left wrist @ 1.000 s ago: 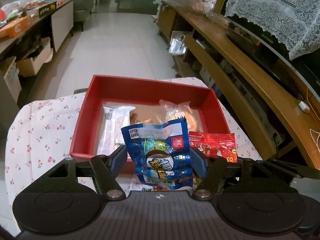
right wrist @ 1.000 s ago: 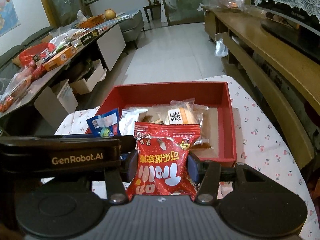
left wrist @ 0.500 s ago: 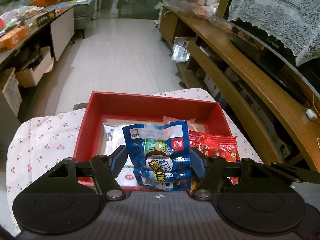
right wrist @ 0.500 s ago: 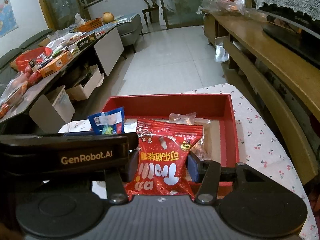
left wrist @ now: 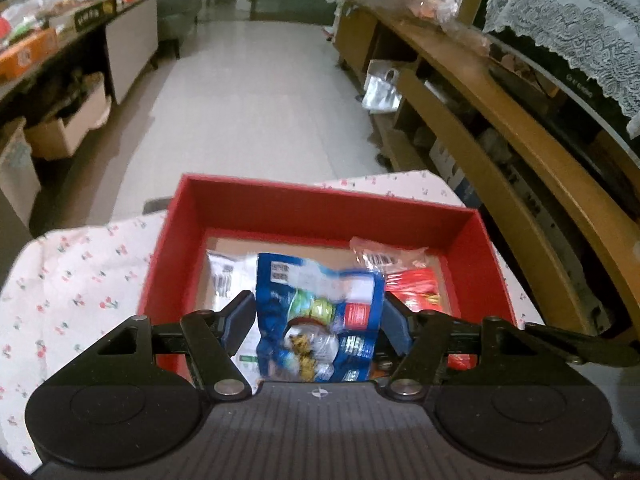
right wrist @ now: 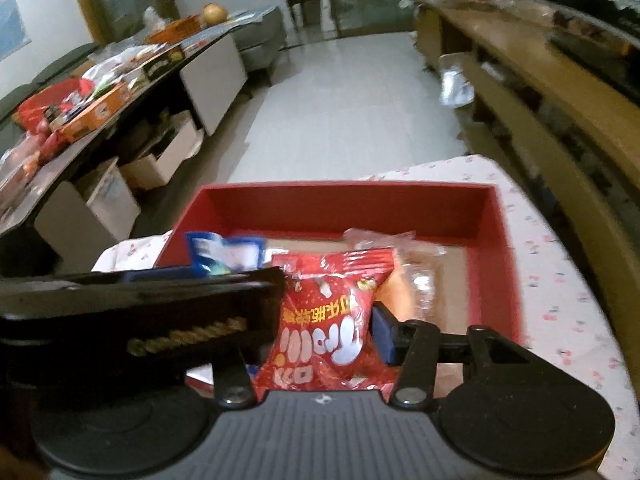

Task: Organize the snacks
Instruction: 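Carry the blue coconut pack and red candy bag over the red box and lower them, then open both tools to drop the snacks into the red box and withdraw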

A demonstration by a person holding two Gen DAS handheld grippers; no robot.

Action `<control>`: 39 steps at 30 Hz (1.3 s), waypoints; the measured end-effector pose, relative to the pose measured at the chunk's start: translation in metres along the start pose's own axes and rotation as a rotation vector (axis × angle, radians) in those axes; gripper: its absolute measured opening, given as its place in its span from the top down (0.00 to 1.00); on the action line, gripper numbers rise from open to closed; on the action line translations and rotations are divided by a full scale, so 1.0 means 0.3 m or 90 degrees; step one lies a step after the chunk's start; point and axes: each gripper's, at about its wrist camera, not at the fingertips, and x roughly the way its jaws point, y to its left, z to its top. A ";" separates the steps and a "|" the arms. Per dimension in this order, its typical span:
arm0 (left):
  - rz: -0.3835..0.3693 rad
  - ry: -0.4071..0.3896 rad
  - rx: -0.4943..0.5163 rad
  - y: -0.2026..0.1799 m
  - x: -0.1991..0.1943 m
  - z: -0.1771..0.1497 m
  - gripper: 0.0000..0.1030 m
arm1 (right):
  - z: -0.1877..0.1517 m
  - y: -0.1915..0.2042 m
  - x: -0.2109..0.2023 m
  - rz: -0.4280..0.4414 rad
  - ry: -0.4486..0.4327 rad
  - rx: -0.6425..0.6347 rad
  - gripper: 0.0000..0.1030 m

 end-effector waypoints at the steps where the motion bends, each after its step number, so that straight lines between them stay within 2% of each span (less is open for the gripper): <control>1: 0.007 0.003 0.000 -0.002 0.013 -0.002 0.30 | -0.002 0.009 0.012 0.005 0.002 -0.009 0.46; 9: 0.036 0.012 -0.013 0.017 0.062 -0.017 0.28 | -0.004 0.026 0.076 -0.002 0.022 -0.069 0.41; 19: 0.087 -0.008 -0.037 0.046 -0.001 -0.012 0.20 | 0.019 0.034 0.097 0.047 0.021 -0.065 0.37; 30: 0.108 -0.021 -0.027 0.006 -0.061 0.001 0.18 | 0.024 0.016 0.045 0.041 0.003 -0.064 0.35; 34: 0.115 -0.028 -0.028 0.009 -0.091 0.000 0.17 | 0.028 0.024 0.026 0.039 -0.007 -0.073 0.25; 39: 0.116 -0.036 -0.035 0.020 -0.120 0.000 0.16 | 0.032 0.026 0.018 0.044 -0.015 -0.074 0.24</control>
